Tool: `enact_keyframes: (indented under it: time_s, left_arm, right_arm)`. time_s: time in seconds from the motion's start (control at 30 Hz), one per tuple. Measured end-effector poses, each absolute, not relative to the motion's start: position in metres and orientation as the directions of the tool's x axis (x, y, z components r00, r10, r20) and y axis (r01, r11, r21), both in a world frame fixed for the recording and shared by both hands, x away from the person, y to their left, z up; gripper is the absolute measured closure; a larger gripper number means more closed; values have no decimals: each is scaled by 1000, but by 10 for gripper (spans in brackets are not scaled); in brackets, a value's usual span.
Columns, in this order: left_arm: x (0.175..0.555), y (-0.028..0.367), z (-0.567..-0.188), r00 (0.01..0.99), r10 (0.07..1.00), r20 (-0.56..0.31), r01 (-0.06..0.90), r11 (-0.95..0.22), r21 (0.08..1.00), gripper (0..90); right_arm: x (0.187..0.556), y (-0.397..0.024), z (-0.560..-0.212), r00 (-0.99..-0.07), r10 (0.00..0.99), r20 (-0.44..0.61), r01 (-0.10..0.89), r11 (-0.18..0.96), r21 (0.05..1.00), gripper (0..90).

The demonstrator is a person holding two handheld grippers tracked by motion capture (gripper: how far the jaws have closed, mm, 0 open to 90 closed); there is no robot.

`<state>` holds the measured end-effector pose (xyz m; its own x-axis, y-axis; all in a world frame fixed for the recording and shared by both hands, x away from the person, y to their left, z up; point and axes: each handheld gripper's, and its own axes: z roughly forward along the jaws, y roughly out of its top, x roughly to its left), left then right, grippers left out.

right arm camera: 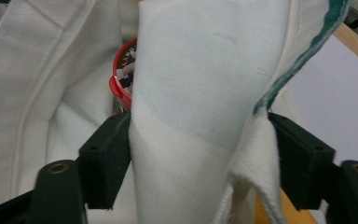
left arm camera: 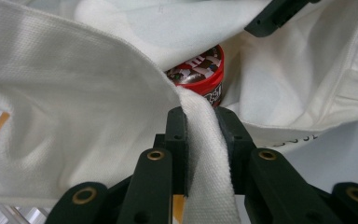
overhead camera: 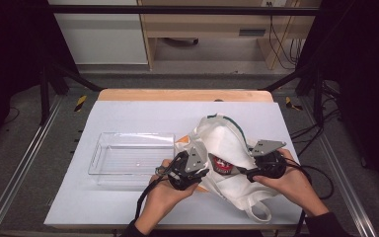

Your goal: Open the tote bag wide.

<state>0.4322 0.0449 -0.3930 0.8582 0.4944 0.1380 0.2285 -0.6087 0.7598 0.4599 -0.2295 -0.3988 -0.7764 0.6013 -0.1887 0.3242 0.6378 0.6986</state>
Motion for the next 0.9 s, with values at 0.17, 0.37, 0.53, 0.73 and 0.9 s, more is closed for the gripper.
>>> enact_keyframes:
  time_s: [0.17,0.37,0.53,0.73,0.9]
  left_arm:
    - [431,48,-394,860,492,135,230,-609,759,785]
    - [428,53,-397,860,491,142,227,-617,754,817]
    - [425,59,-402,858,495,140,233,-618,751,825]
    - [423,63,-409,857,497,136,239,-617,750,834]
    - [422,65,-410,857,497,141,239,-624,744,839]
  right_arm:
    - [461,-233,-393,-785,590,-190,315,643,698,566]
    - [471,-244,-383,-773,613,-162,324,601,731,728]
    - [484,-251,-380,-759,641,-113,355,554,754,748]
    - [499,-260,-383,-735,676,-57,389,489,781,777]
    - [510,-264,-387,-720,693,-33,411,465,784,785]
